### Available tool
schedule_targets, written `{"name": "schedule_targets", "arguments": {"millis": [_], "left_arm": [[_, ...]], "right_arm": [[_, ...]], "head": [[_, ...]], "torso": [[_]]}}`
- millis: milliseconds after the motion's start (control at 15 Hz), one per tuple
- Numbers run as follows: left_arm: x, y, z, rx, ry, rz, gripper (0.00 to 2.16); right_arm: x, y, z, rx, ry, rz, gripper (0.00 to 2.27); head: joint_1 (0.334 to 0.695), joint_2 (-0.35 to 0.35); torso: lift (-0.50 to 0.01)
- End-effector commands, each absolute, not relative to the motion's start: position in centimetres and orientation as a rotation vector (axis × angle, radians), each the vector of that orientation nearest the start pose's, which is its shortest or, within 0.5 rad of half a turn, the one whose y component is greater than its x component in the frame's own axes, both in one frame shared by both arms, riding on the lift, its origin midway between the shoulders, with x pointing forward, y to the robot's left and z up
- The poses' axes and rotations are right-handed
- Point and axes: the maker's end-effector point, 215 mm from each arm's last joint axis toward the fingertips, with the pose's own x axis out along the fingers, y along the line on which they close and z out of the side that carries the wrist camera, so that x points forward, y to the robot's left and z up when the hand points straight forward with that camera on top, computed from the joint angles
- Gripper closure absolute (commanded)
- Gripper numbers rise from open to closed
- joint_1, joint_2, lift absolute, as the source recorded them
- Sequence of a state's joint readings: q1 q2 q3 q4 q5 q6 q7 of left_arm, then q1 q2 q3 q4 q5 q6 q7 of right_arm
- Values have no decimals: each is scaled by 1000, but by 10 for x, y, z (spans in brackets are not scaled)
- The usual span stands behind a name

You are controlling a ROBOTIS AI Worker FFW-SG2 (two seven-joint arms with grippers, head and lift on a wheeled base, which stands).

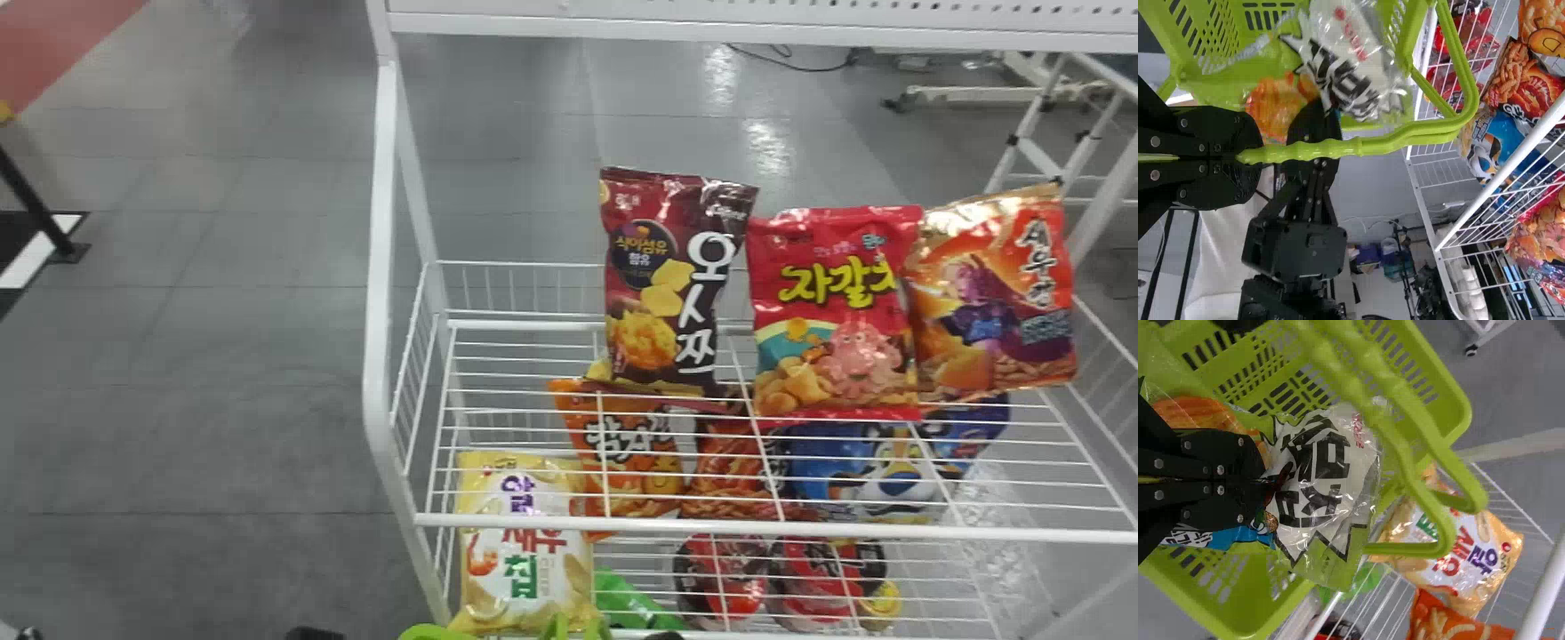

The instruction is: Hold basket handle with left hand then pick Gkobukchip with right hand and place into basket

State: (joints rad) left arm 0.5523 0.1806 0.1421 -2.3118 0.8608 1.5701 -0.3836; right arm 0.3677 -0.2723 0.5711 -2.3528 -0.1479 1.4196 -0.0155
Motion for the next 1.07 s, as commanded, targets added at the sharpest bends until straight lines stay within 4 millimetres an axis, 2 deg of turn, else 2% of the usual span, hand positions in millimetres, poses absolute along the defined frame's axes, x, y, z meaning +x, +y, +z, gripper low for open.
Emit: {"name": "schedule_targets", "arguments": {"millis": [0,200,267,333,467,533,600,667,867,1000], "left_arm": [[168,56,-443,-679,1254,-860,1706],[168,55,-443,-679,1255,-861,1706],[168,56,-443,-677,1255,-860,1706],[168,56,-443,-675,1255,-859,1703],[171,55,-443,-667,1252,-858,1703],[170,52,-442,-665,1252,-866,1706],[171,51,-442,-660,1251,-870,1706],[172,50,-443,-652,1253,-869,1706],[172,51,-443,-652,1252,-866,1706],[174,53,-443,-653,1250,-862,1703]], "right_arm": [[233,-10,-517,-233,1082,666,2017],[227,-12,-532,-254,1128,673,2017],[216,-13,-540,-250,1172,693,1976],[207,-15,-547,-248,1213,710,1811],[194,-20,-557,-255,1275,721,1727],[195,-22,-561,-260,1278,717,1187],[200,-23,-563,-265,1264,709,535],[212,-22,-562,-270,1222,694,-2],[232,-39,-560,-294,1175,629,9],[239,-53,-552,-272,1154,598,46]], "head": [[695,79],[695,149],[695,152],[695,154],[695,159],[695,152],[695,140],[695,127],[695,85],[695,56]], "torso": [[-32],[-32],[-32],[-32],[-32],[-32],[-32],[-32],[-32],[-32]]}}
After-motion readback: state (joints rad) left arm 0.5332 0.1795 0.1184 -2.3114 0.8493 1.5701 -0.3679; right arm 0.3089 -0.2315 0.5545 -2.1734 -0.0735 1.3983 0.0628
